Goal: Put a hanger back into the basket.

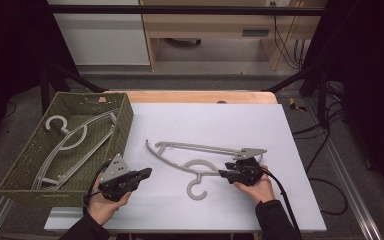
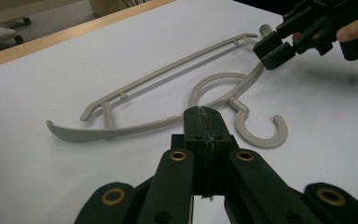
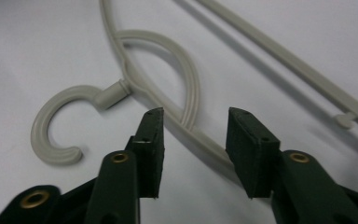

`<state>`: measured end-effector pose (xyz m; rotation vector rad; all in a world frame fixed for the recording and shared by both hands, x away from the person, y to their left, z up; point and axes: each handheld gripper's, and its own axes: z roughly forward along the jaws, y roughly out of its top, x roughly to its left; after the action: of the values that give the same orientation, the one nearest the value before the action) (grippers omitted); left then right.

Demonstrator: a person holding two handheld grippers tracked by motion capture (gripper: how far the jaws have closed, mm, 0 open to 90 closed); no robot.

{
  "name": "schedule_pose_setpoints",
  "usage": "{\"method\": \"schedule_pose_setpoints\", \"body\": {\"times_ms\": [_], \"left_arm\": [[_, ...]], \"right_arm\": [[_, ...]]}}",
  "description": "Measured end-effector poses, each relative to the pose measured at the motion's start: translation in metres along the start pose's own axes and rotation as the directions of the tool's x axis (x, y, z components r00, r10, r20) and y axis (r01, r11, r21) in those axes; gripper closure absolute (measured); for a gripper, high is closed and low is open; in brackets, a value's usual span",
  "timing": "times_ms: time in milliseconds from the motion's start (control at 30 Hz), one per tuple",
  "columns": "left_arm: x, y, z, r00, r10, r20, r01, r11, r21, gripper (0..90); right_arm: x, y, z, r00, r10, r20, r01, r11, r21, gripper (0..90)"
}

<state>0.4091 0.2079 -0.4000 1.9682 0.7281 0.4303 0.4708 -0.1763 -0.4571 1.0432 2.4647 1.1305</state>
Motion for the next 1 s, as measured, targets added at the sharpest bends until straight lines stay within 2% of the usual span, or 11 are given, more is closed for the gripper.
{"method": "schedule_pose_setpoints", "body": {"times_ms": [33,133,333,400,433,567,700,800,833,900,1000], "left_arm": [[0.000,0.000,0.000,1.0000,0.000,0.000,0.000,1.0000,0.000,89.9],[0.000,0.000,0.001,1.0000,0.000,0.001,0.000,1.0000,0.000,89.9],[0.001,-0.001,0.002,1.0000,0.000,0.002,0.000,1.0000,0.007,89.9],[0.001,-0.001,0.002,1.0000,0.001,0.002,-0.001,1.0000,0.008,89.9],[0.001,-0.001,0.002,1.0000,0.000,0.002,0.000,1.0000,0.008,89.9],[0.001,-0.001,0.001,1.0000,0.000,-0.001,0.000,1.0000,0.008,89.9],[0.002,-0.001,0.001,1.0000,-0.002,0.000,0.002,0.9999,0.010,89.9],[0.002,-0.001,0.001,1.0000,0.000,0.002,0.000,0.9999,0.010,89.9],[0.002,-0.001,0.001,1.0000,0.000,0.003,0.000,1.0000,0.010,89.9],[0.002,-0.001,0.001,1.0000,0.000,0.004,0.000,1.0000,0.010,89.9],[0.002,-0.001,0.002,1.0000,0.002,0.005,-0.002,0.9999,0.012,89.9]], "right_arm": [[0.002,0.000,0.002,1.0000,0.002,0.001,-0.002,1.000,0.014,52.3],[0.005,0.001,0.010,0.9991,-0.041,0.009,0.040,0.998,0.042,50.9],[0.006,0.004,0.021,0.9980,-0.059,0.024,0.056,0.995,0.087,54.7],[0.005,0.005,0.025,0.9956,-0.084,0.040,0.080,0.991,0.105,57.1],[0.007,0.006,0.026,0.9960,-0.074,0.049,0.068,0.991,0.117,57.0],[0.007,0.009,0.029,0.9947,-0.100,0.024,0.097,0.989,0.115,62.7],[0.011,0.014,0.029,0.9953,-0.092,0.031,0.087,0.988,0.124,66.9],[0.009,0.014,0.029,0.9927,-0.119,0.015,0.117,0.986,0.122,65.5],[0.010,0.013,0.029,0.9945,-0.103,0.022,0.099,0.987,0.129,63.2],[0.007,0.012,0.028,0.9937,-0.109,0.023,0.104,0.981,0.164,58.6],[0.004,0.012,0.029,0.9944,-0.105,0.012,0.101,0.980,0.170,57.2]]}}
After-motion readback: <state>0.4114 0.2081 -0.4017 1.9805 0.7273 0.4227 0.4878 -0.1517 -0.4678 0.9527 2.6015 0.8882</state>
